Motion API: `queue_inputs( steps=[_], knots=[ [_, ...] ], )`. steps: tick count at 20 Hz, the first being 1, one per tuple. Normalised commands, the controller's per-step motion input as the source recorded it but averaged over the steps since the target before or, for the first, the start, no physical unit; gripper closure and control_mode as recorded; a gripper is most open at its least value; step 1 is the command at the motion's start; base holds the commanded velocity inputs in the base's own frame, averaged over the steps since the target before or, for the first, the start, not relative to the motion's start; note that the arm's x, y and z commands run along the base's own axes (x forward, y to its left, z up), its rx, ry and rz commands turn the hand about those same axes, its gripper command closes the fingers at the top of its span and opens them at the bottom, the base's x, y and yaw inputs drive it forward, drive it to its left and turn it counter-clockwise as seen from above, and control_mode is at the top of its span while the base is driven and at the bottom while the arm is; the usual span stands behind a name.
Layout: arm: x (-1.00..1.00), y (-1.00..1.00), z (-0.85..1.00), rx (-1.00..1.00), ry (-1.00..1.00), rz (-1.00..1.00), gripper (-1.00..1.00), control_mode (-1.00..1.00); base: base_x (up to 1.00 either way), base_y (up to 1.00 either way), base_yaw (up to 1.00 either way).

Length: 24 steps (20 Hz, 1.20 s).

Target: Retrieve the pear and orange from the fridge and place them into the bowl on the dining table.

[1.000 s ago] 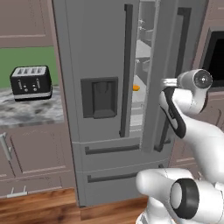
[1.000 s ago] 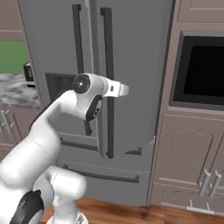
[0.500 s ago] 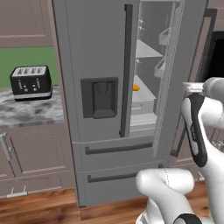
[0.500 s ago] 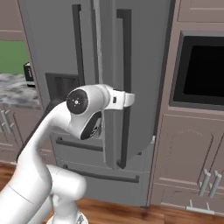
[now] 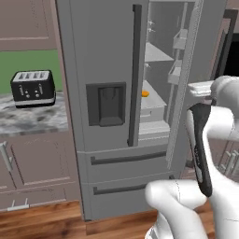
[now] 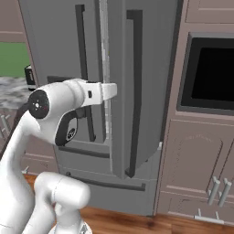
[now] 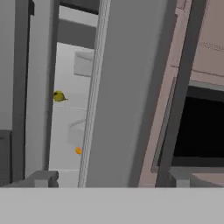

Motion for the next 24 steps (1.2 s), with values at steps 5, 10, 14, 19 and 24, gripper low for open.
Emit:
queue_inputs(
  steps=[5, 10, 14, 19, 24],
  knots=[
    [0.00, 1.00, 0.50, -0.39, 0.17, 0.00, -1.00, -1.00, 0.00, 0.00, 0.00],
    [0.23, 0.75, 0.10, -0.40, 0.41, -0.01, -1.00, -1.00, 0.00, 0.00, 0.00],
    [0.49, 0.16, 0.00, -0.31, 0.41, -0.01, -1.00, -1.00, 0.00, 0.00, 0.00],
    [0.37, 0.00, 0.00, -0.34, 0.29, -0.07, -1.00, -1.00, 0.00, 0.00, 0.00],
    [0.43, -0.12, -0.12, -0.23, 0.16, -0.11, -1.00, -1.00, 0.00, 0.00, 0.00]
  ],
)
